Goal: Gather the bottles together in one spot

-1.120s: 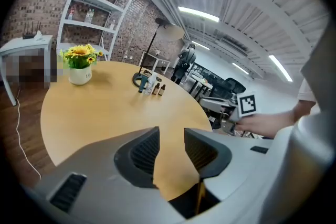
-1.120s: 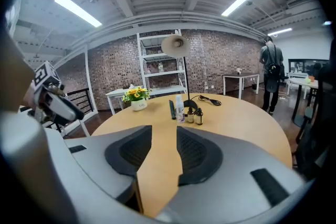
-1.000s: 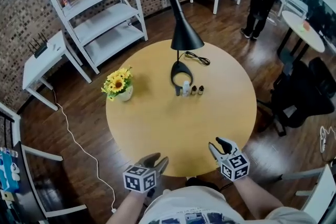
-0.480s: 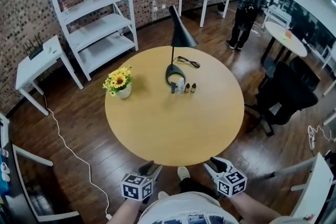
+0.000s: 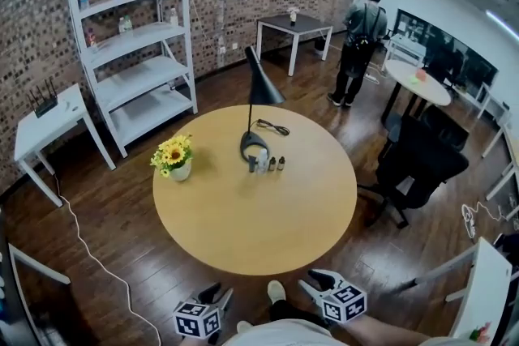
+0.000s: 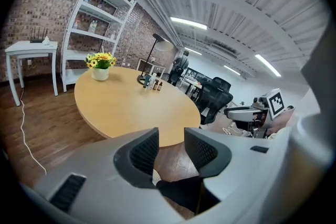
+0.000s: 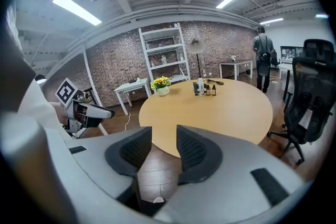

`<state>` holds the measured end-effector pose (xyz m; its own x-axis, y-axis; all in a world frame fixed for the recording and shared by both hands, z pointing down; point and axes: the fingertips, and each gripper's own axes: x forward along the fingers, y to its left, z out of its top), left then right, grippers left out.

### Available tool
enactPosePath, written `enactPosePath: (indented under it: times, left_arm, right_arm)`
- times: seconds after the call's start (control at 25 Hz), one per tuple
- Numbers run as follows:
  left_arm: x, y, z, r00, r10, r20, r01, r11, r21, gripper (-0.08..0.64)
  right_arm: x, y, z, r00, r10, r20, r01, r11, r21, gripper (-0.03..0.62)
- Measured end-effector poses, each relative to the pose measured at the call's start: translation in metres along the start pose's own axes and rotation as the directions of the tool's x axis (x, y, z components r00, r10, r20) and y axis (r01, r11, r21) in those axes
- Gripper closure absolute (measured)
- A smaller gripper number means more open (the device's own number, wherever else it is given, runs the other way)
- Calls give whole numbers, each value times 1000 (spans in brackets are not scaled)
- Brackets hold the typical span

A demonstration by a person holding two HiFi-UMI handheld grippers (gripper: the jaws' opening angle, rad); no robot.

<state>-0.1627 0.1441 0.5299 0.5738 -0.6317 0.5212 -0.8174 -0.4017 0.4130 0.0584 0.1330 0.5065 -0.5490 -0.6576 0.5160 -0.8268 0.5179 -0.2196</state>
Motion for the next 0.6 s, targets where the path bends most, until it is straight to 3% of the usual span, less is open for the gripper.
enactPosePath:
  times: [0.6]
  left_arm:
    - [-23,6,-20,998,49,47,-47,998,-33,408]
  right_arm:
    - [1,12,-19,998,46,-45,-49,997,-58,420]
